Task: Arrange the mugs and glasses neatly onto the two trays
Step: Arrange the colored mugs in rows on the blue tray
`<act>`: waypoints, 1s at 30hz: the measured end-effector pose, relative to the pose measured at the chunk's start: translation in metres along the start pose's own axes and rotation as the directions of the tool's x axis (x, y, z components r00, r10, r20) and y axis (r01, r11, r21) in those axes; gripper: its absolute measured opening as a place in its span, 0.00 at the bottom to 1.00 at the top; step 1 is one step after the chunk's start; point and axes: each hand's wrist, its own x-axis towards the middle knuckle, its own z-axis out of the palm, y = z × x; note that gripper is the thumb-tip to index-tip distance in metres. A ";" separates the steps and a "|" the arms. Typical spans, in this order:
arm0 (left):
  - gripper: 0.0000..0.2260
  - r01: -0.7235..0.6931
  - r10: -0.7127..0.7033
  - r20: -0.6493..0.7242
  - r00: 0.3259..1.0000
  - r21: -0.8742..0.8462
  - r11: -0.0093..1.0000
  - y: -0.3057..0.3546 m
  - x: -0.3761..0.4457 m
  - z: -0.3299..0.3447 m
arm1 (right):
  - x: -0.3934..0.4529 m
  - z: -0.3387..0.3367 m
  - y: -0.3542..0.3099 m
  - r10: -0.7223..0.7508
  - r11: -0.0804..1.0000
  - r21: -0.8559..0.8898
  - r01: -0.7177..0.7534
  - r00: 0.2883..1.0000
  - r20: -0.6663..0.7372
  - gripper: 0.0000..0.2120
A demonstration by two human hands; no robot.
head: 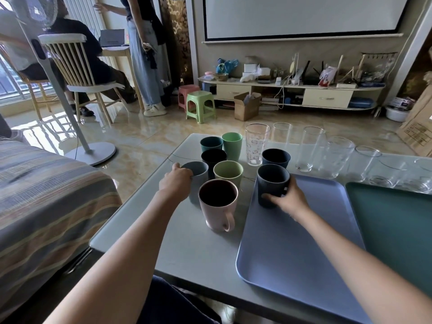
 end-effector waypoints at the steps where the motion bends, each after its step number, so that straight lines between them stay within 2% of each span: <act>1: 0.10 0.022 -0.022 -0.023 1.000 -0.019 1.000 -0.002 0.000 -0.001 | -0.001 0.000 0.000 0.019 1.000 0.012 -0.019 1.000 0.006 0.38; 5: 0.09 0.089 -0.108 -0.114 0.988 -0.163 0.983 -0.007 -0.002 -0.012 | -0.012 0.002 -0.002 0.033 0.997 0.067 -0.039 0.995 0.096 0.41; 7: 0.11 0.092 -0.142 -0.156 0.978 -0.290 0.953 -0.008 -0.001 -0.020 | -0.021 0.002 0.000 0.010 0.998 0.067 -0.015 0.997 0.080 0.40; 9: 0.11 0.053 -0.132 -0.198 0.971 -0.363 0.930 -0.006 -0.003 -0.027 | -0.032 -0.001 0.002 -0.015 1.000 0.005 0.015 1.000 -0.012 0.34; 11: 0.10 -0.032 -0.058 -0.251 0.966 -0.340 0.940 0.000 -0.007 -0.035 | -0.042 -0.007 -0.001 -0.112 0.992 -0.068 0.102 0.980 -0.163 0.28; 14: 0.10 -0.169 0.069 -0.344 0.936 -0.269 0.948 0.014 -0.017 -0.047 | -0.056 -0.012 -0.017 -0.309 0.950 -0.168 0.264 0.874 -0.374 0.24; 16: 0.09 -0.229 0.110 -0.397 0.911 -0.267 0.936 0.024 -0.024 -0.054 | -0.061 -0.012 -0.034 -0.415 0.910 -0.190 0.369 0.809 -0.416 0.22; 19: 0.08 -0.323 0.162 -0.454 0.876 -0.304 0.896 0.040 -0.031 -0.061 | -0.065 -0.006 -0.065 -0.500 0.866 -0.152 0.477 0.814 -0.296 0.22; 21: 0.08 -0.384 0.202 -0.468 0.860 -0.334 0.861 0.052 -0.038 -0.064 | -0.065 0.001 -0.081 -0.530 0.843 -0.217 0.492 0.829 -0.179 0.28; 24: 0.08 -0.480 0.297 -0.453 0.841 -0.368 0.796 0.068 -0.051 -0.065 | -0.063 0.012 -0.099 -0.489 0.854 -0.254 0.455 0.868 -0.089 0.41; 26: 0.07 -0.508 0.360 -0.397 0.845 -0.383 0.771 0.075 -0.057 -0.062 | -0.060 0.014 -0.106 -0.429 0.882 -0.253 0.397 0.899 -0.086 0.44; 28: 0.07 -0.505 0.396 -0.322 0.860 -0.420 0.754 0.078 -0.062 -0.058 | -0.060 0.014 -0.108 -0.383 0.912 -0.192 0.362 0.920 -0.086 0.43; 30: 0.10 -0.457 0.379 -0.256 0.889 -0.526 0.717 0.078 -0.063 -0.059 | -0.065 0.010 -0.104 -0.332 0.943 -0.006 0.333 0.942 -0.054 0.40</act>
